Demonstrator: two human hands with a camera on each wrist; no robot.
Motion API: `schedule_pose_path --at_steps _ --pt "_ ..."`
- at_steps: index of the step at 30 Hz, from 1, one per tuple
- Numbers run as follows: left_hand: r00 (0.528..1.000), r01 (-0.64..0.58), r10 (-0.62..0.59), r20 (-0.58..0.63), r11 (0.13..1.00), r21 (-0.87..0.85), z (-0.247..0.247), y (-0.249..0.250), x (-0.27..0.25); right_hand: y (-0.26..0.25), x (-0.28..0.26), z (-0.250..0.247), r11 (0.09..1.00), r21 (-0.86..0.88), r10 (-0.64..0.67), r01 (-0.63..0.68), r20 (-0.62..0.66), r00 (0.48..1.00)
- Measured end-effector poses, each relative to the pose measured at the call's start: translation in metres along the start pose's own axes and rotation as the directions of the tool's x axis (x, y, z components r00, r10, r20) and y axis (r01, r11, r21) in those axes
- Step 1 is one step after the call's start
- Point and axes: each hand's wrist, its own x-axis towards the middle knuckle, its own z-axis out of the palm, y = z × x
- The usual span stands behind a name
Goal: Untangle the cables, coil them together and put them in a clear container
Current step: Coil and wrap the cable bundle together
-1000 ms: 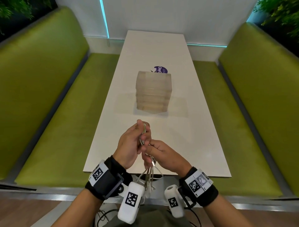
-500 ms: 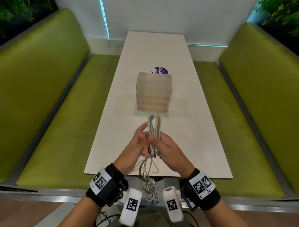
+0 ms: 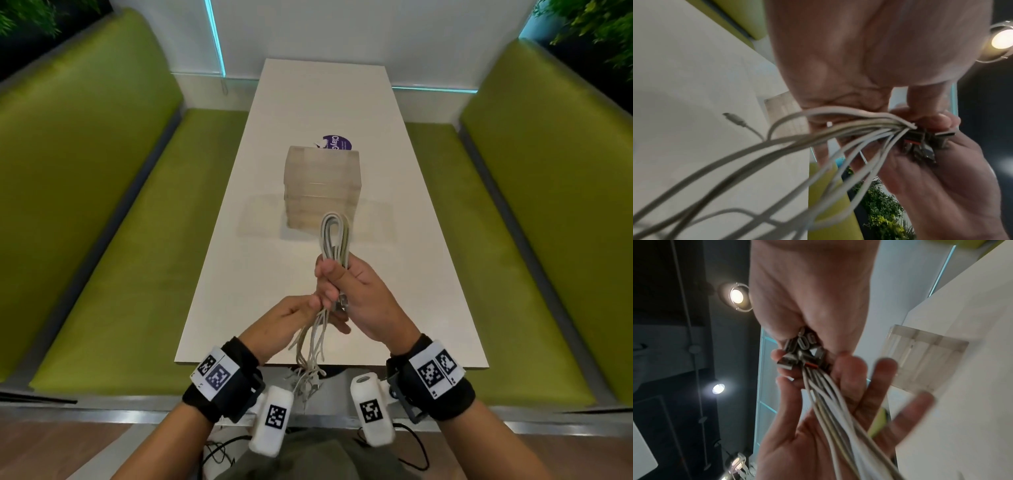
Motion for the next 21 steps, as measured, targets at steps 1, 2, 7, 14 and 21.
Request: schedule_pose_path --at_steps 1,2,7,14,21 --pt "1.0 -0.013 0.013 -0.01 1.0 0.01 0.0 0.001 0.001 0.0 0.0 -0.001 1.0 -0.012 -0.002 0.002 0.001 1.0" --pt "0.999 -0.023 0.024 -0.022 1.0 0.012 0.002 0.002 0.003 -0.001 0.0 -0.002 1.0 -0.003 -0.01 0.01 0.003 1.0" --pt "1.0 0.015 -0.017 -0.007 0.981 -0.192 0.01 0.0 0.001 -0.01 0.002 -0.002 0.992 0.122 -0.026 0.021 0.04 0.999" --pt "0.993 0.113 -0.11 0.036 0.987 -0.112 -0.005 -0.001 -0.011 -0.022 0.006 -0.007 0.986 0.168 -0.026 0.022 0.023 0.999" --pt "0.971 0.233 -0.237 0.02 0.966 0.111 -0.025 0.012 -0.024 -0.03 -0.001 -0.025 0.953 -0.303 0.089 -0.006 0.261 0.961"
